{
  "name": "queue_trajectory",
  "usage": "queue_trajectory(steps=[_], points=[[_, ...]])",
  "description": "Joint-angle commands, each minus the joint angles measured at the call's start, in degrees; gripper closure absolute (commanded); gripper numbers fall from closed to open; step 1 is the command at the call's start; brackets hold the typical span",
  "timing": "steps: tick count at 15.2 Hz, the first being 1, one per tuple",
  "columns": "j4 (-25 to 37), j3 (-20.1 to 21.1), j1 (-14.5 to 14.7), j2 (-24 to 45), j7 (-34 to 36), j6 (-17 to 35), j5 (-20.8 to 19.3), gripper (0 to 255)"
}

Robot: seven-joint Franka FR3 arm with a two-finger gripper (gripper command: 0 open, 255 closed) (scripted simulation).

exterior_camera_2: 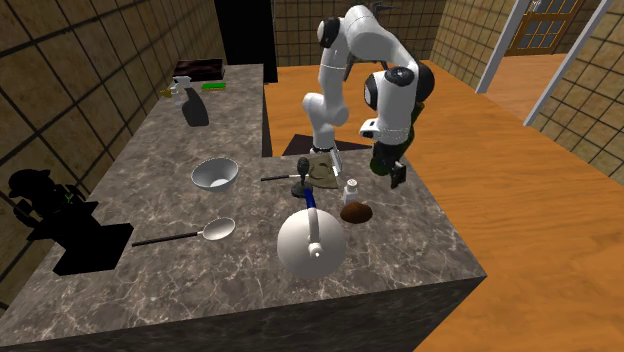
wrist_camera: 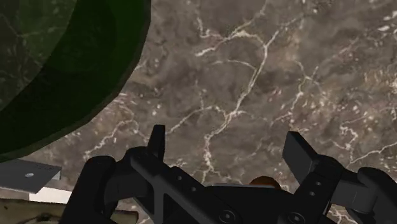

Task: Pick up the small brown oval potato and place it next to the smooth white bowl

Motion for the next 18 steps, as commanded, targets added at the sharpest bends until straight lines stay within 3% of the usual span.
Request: queue_trajectory(steps=[1,2,3,6,10,16,18], points=[[3.91,11.81,-8.37,8.82,10.75,-0.98,-31.26,0],[1.80,4.70,-4.04,3.49,3.74,-0.72,0.80,0],[1.80,4.70,-4.04,3.49,3.74,-0.72,0.80,0],[7.56,8.70,-6.79,15.55,11.49,-2.60,-12.07,0],[16.99,4.57,-0.77,29.31,19.21,-8.92,-26.05,0],[33.84,-3.80,9.12,42.72,22.48,-20.96,-37.37,0],[31.66,-3.78,8.44,42.29,22.49,-19.22,-37.16,0]])
